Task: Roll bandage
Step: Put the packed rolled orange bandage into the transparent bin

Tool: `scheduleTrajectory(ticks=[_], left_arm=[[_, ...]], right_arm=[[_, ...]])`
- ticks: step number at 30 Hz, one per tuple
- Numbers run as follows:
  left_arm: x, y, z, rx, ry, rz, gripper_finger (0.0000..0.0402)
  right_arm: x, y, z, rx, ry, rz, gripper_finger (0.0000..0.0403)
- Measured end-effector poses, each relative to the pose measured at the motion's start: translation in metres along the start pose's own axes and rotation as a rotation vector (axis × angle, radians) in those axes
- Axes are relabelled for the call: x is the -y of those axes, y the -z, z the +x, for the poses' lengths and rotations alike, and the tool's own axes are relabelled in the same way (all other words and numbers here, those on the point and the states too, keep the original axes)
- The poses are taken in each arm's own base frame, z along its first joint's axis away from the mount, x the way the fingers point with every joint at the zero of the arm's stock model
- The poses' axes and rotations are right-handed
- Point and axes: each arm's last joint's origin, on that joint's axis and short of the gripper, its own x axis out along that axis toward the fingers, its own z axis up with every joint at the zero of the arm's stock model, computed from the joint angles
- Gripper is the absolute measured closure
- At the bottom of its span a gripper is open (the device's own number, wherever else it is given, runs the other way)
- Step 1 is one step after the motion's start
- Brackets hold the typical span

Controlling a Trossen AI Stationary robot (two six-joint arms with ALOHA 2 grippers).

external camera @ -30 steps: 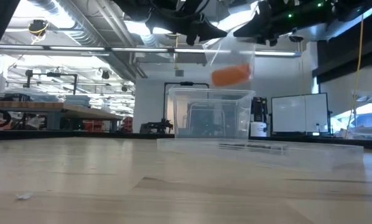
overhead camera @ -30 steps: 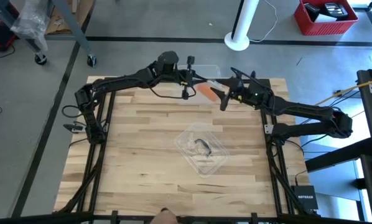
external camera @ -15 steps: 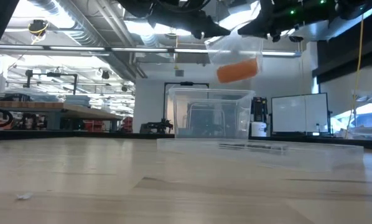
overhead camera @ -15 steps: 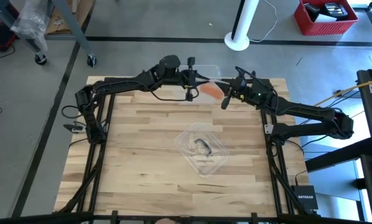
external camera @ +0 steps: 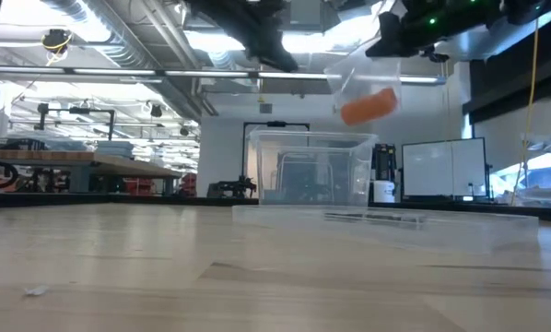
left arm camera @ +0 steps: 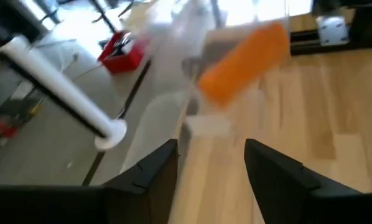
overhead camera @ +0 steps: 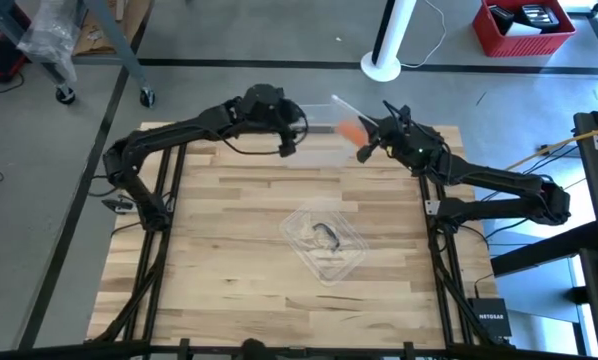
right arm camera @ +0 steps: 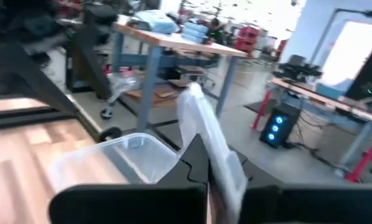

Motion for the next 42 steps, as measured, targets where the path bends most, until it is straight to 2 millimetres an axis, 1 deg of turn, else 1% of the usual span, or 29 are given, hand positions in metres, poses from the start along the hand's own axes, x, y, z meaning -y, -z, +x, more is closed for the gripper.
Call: scheduleTrajectory(ticks=[3, 5, 8, 11, 16, 18, 23, 25, 30, 38, 42], left_arm=[[-0.010, -0.001, -0.022, -0.026, -0.028, -0.041, 0.0230], [-0.014, 0.001, -0.033, -0.026, -0.047, -0.069, 0.0236], [-0.016, 0.014, -0.039, -0.061, -0.056, -0.091, 0.0245], [-0.015, 0.026, -0.042, -0.075, -0.063, -0.107, 0.0252], [-0.011, 0.043, -0.038, -0.096, -0.067, -0.149, 0.0260], [-0.010, 0.045, -0.035, -0.088, -0.068, -0.160, 0.0261], [-0.003, 0.052, -0.030, -0.069, -0.063, -0.180, 0.0261], [-0.001, 0.052, -0.029, -0.070, -0.058, -0.180, 0.0261], [0.004, 0.049, -0.028, -0.055, -0.045, -0.161, 0.0261], [0.006, 0.046, -0.028, -0.038, -0.041, -0.156, 0.0261], [0.007, 0.046, -0.028, -0.036, -0.041, -0.155, 0.0261]], right_arm=[[-0.001, 0.002, 0.006, -0.004, 0.047, 0.031, 0.0400], [-0.003, 0.003, 0.011, 0.005, 0.092, 0.053, 0.0400], [-0.005, 0.005, 0.023, 0.046, 0.164, 0.098, 0.0401], [-0.007, 0.013, 0.037, 0.055, 0.232, 0.151, 0.0401], [-0.013, 0.035, 0.059, 0.019, 0.293, 0.242, 0.0401], [-0.017, 0.043, 0.065, 0.003, 0.293, 0.284, 0.0401], [-0.024, 0.063, 0.077, -0.033, 0.399, 0.337, 0.0401], [-0.027, 0.069, 0.081, -0.035, 0.411, 0.379, 0.0401], [-0.034, 0.071, 0.086, 0.032, 0.380, 0.449, 0.0402], [-0.035, 0.067, 0.088, 0.043, 0.353, 0.460, 0.0402], [-0.035, 0.062, 0.089, 0.093, 0.293, 0.516, 0.0402]])
